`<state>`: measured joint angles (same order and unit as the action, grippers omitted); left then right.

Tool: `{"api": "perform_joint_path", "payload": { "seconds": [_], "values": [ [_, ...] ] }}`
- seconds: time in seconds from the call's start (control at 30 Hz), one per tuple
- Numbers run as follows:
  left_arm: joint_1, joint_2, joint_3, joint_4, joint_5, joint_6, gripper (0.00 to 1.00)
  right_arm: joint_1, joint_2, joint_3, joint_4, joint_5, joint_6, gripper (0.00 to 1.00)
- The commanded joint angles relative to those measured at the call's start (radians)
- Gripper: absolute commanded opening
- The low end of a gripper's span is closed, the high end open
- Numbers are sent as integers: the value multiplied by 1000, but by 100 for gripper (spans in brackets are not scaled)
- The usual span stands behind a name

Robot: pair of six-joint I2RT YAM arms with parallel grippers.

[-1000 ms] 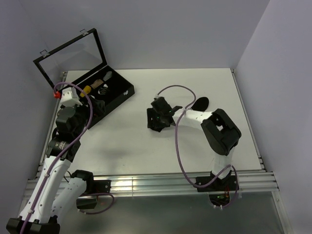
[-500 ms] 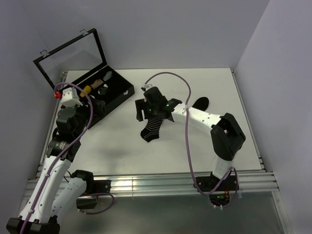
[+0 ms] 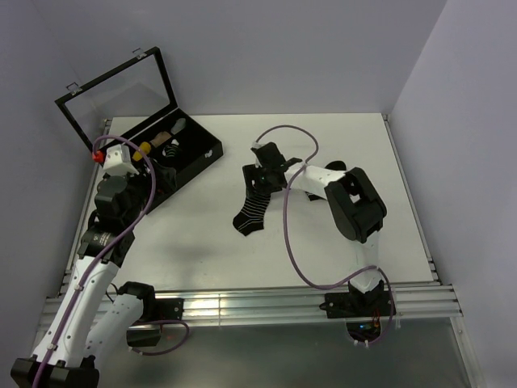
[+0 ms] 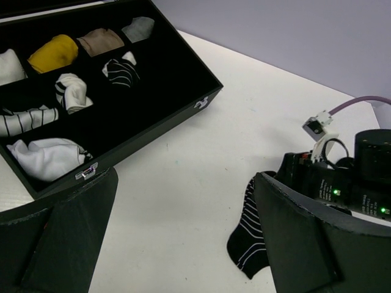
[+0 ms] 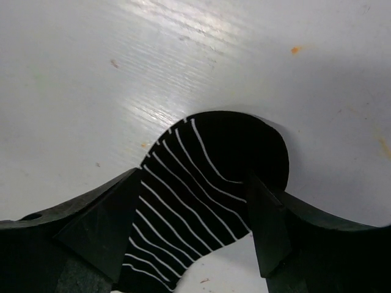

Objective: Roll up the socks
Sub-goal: Roll the sock at the center of the board.

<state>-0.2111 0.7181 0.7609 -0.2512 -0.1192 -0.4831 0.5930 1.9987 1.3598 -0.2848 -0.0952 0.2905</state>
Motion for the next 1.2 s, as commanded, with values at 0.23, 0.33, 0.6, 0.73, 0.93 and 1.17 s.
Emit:
{"api": "perform_joint_path", "payload": {
  "seconds": [0.23, 0.33, 0.6, 0.73, 0.93, 1.17],
  "values": [
    [-4, 12, 5, 29, 61, 20, 100, -81, -69, -71, -33, 63, 111, 77],
    [-4, 18, 9, 18, 62, 21, 99, -81, -127, -74, -60, 69, 145, 77],
    [-1, 9, 14, 13, 78, 17, 99, 14, -377, -145, -48, 112, -25, 69],
    [1, 0, 20, 1, 64, 18, 99, 129, -443, -221, -57, 213, -149, 69],
    [7, -2, 17, 6, 66, 17, 100, 221, -482, -369, 18, 160, -234, 68],
    [9, 23, 18, 1, 102, 14, 100, 261, -453, -389, 68, 144, -349, 68]
  ]
}}
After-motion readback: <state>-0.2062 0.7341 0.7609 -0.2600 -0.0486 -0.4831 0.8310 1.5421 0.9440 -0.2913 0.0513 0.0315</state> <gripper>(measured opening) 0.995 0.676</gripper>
